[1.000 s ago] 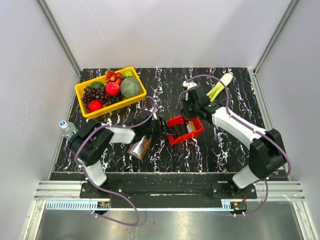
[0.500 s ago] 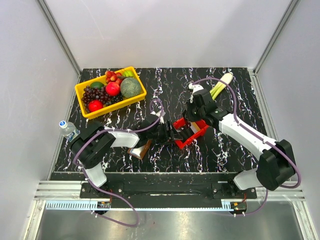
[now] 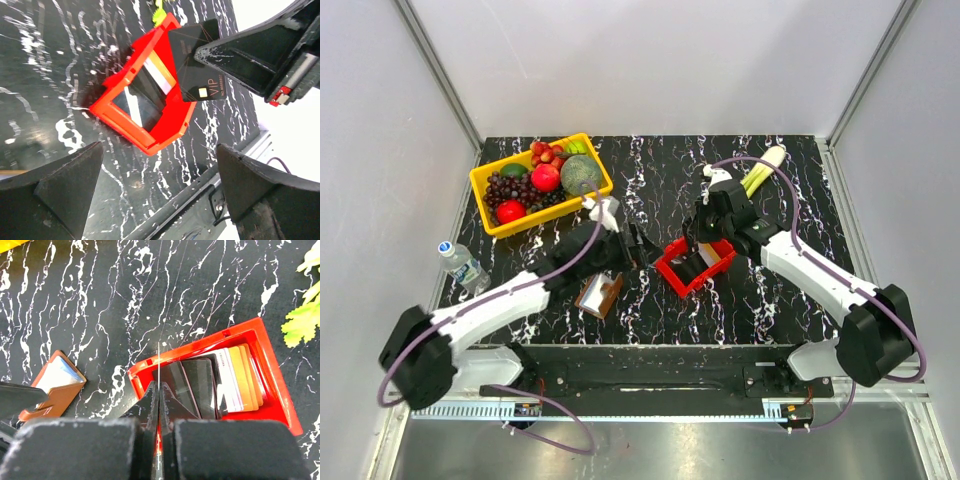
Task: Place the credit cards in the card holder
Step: Pick up the credit card from the storage box.
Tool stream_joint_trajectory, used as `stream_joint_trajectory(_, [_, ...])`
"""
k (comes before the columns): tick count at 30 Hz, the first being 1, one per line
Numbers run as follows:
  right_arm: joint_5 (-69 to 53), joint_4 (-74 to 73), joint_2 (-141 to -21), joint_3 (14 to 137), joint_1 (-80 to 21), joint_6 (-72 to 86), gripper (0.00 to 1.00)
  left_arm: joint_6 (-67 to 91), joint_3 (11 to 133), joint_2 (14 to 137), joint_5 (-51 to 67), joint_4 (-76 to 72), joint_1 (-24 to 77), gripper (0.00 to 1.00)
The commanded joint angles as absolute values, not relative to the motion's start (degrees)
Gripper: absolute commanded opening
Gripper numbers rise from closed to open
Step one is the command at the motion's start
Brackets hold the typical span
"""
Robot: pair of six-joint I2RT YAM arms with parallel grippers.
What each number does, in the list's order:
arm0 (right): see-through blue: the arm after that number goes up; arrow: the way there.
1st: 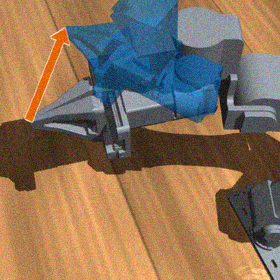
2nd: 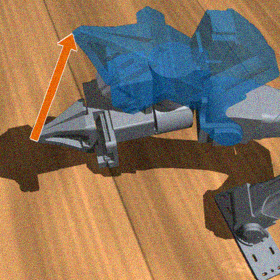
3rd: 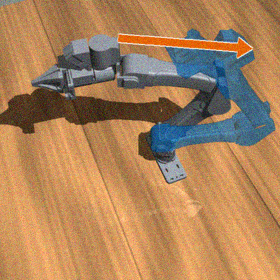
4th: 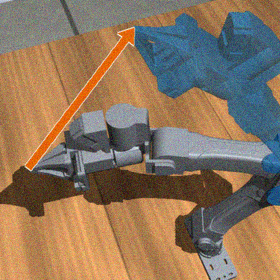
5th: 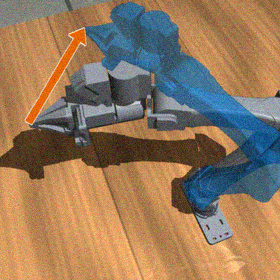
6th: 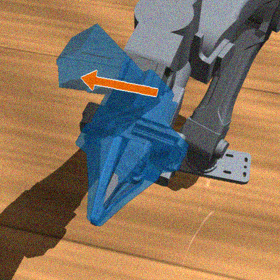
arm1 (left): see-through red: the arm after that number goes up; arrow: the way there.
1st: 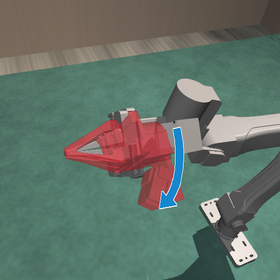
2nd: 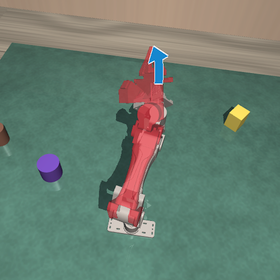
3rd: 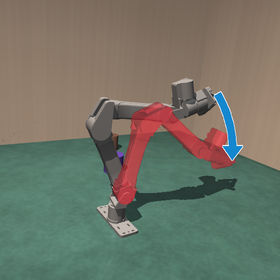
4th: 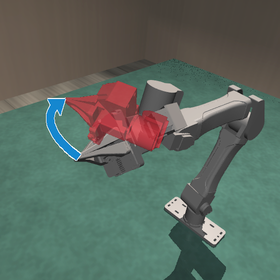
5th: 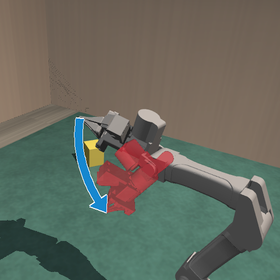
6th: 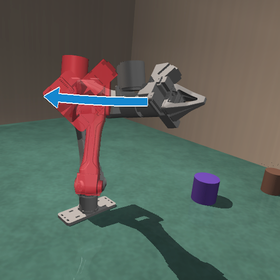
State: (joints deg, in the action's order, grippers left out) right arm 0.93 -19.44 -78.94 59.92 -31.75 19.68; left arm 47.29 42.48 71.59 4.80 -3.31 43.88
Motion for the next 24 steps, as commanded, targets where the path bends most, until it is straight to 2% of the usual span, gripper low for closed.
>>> stream_joint_trajectory(1, [-2.7,-16.2,-78.5,59.9,-31.6,22.0,0.00,42.9,39.3,60.3,-9.5,8.9,43.9,0.99])
stream_joint_trajectory(4, [-4.0,-15.8,-78.9,59.6,-31.6,22.4,0.00,42.5,35.2,53.9,-13.3,14.3,41.1,0.99])
stream_joint_trajectory(9, [-5.1,-15.2,-80.0,59.5,-32.2,22.7,0.00,41.9,27.8,50.0,-6.3,12.4,35.3,0.99])
stream_joint_trajectory(24, [-6.9,-14.0,-82.3,59.0,-33.7,23.4,0.00,40.0,22.9,61.0,6.1,0.2,28.9,0.99])
